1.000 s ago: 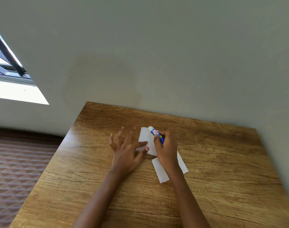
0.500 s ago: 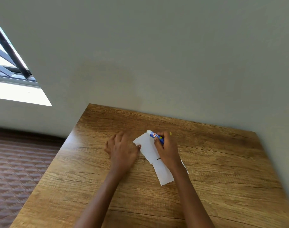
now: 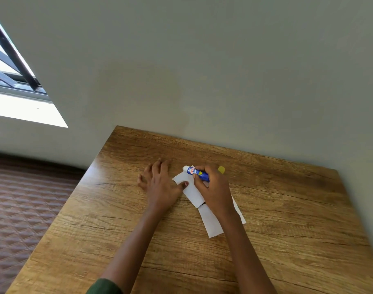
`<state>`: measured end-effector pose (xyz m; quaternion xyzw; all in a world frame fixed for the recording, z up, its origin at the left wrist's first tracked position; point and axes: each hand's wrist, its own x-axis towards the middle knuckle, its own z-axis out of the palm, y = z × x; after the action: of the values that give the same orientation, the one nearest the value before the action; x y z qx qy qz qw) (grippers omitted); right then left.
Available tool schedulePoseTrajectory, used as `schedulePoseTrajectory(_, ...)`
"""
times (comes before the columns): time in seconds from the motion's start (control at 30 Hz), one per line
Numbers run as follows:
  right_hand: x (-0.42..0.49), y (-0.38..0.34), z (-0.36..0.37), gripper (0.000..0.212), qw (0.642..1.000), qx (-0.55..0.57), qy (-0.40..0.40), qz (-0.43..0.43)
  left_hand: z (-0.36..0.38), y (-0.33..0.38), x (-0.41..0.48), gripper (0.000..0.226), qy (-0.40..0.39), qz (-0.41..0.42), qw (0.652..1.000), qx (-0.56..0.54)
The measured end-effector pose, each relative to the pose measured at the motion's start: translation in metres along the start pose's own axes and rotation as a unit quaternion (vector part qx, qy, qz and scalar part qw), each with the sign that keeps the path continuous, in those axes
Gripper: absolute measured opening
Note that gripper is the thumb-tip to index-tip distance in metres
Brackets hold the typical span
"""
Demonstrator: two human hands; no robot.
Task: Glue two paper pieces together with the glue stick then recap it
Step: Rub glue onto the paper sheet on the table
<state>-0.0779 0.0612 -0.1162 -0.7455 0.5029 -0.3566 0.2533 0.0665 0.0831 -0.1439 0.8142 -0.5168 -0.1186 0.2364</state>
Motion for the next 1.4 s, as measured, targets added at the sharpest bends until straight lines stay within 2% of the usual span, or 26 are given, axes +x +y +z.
schedulePoseTrajectory(0.2, -0.002, -0.003, 0.006, 0.024, 0.998, 0.016, 0.056, 0.024, 0.000, 0.000, -0.002, 0.083, 0.007, 0.004, 1.000, 0.003)
schedulePoseTrajectory(0.37, -0.002, -0.007, 0.010, 0.024, 0.998, 0.048, 0.008, 0.025, 0.001, -0.001, -0.002, 0.081, 0.022, 0.011, 1.000, 0.004)
schedulePoseTrajectory(0.57, 0.001, -0.002, 0.016, 0.022, 0.998, 0.028, -0.043, 0.034, 0.001, 0.000, -0.002, 0.077, 0.017, 0.011, 1.000, -0.001)
schedulePoseTrajectory(0.9, 0.003, -0.004, 0.017, 0.020, 0.997, 0.001, -0.076, 0.031, 0.001, 0.000, -0.001, 0.074, 0.013, 0.007, 1.000, -0.005)
schedulePoseTrajectory(1.4, 0.013, 0.005, 0.005, 0.028, 0.996, -0.021, -0.011, 0.085, 0.001, 0.000, -0.001, 0.082, 0.007, -0.005, 1.000, -0.002)
